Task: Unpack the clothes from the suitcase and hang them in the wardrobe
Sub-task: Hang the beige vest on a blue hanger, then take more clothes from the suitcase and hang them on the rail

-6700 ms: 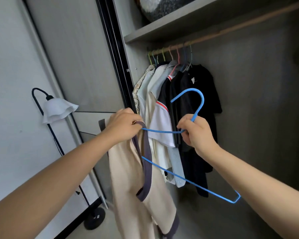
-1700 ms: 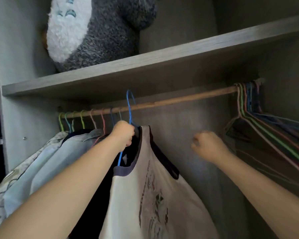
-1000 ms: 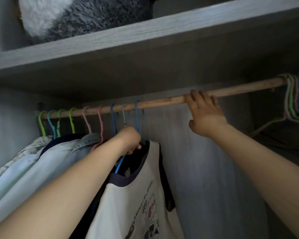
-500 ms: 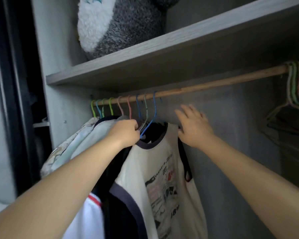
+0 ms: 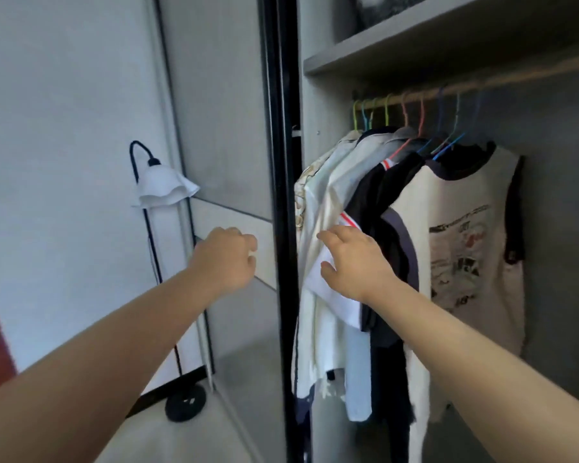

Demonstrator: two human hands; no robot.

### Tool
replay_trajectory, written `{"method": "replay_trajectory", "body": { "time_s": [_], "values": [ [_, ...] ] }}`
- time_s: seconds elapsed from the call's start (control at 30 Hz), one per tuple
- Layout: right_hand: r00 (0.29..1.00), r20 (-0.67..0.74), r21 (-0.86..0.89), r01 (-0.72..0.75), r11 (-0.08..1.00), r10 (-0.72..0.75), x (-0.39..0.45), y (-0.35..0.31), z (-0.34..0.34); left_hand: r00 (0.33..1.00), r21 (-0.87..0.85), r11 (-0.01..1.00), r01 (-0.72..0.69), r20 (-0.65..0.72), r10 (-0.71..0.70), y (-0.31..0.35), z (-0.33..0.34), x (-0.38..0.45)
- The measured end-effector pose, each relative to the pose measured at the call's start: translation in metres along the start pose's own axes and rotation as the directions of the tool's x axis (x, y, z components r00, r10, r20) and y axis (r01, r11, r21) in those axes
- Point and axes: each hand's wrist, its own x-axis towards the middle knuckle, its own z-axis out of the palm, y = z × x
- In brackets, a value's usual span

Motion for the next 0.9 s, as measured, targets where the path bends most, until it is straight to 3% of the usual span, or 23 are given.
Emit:
{"method": "replay_trajectory", "body": {
  "time_s": [0.27,0.57,0.7,0.9],
  "values": [
    [0.973,0.167,0.167,0.129,0.977,-0.157,0.000,-0.168,0.103,0.955,0.091,0.961,0.260,0.122,-0.270,-0.175,0.039,-0.127],
    [0.929,0.290,0.390,0.105,0.915,-0.231,-0.017,-0.399,0.267,0.876,0.160,0.916,0.369,0.270,-0.400,-0.401,0.112,-0.269],
    [0.892,0.359,0.434,0.102,0.895,-0.276,-0.055,-0.461,0.341,0.825,0.122,0.896,0.426,0.353,-0.441,-0.466,0.167,-0.325],
    [0.713,0.659,0.370,-0.027,0.929,-0.241,-0.134,-0.487,0.469,0.690,0.061,0.838,0.543,0.536,-0.486,-0.503,0.292,-0.416]
  ]
}}
